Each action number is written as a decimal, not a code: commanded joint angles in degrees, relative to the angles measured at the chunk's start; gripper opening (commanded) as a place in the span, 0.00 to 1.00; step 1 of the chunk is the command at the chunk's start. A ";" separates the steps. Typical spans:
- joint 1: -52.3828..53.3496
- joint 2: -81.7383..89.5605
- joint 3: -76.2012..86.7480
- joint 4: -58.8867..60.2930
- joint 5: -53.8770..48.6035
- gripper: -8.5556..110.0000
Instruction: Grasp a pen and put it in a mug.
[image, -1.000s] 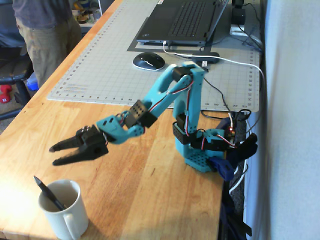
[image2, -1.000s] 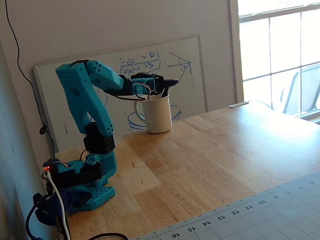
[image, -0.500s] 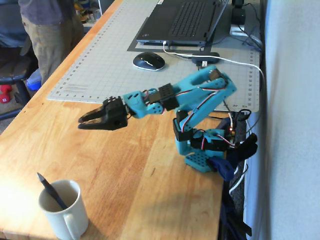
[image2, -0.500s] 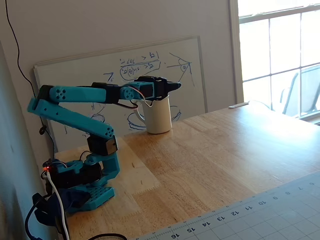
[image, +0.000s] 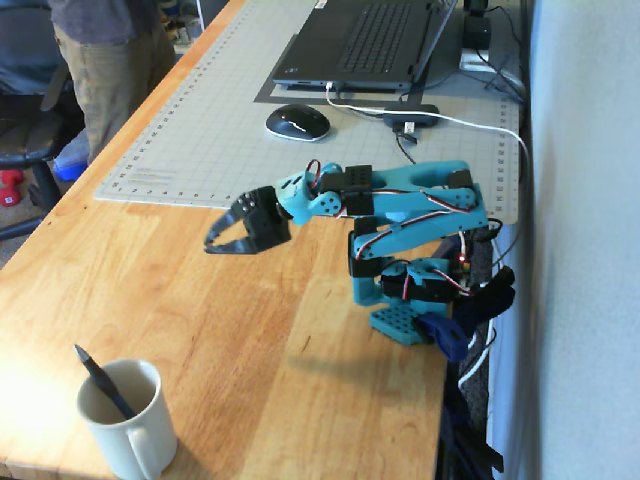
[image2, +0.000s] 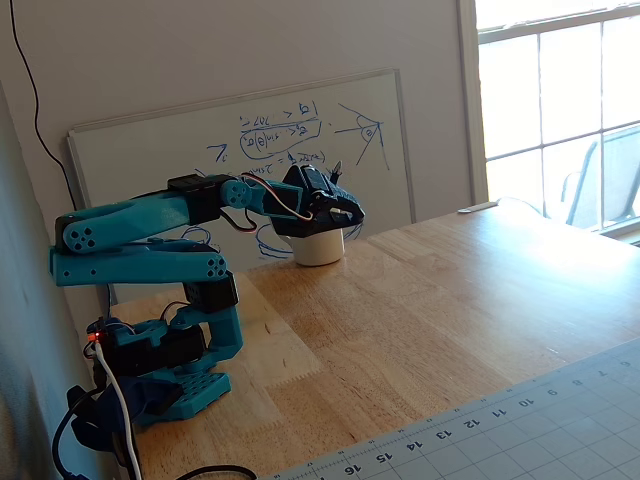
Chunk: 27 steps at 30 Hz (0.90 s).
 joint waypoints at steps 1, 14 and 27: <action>2.11 5.71 -2.90 15.38 -18.11 0.07; 8.79 22.32 6.33 36.12 -31.20 0.07; 14.06 26.46 11.51 44.21 -31.20 0.07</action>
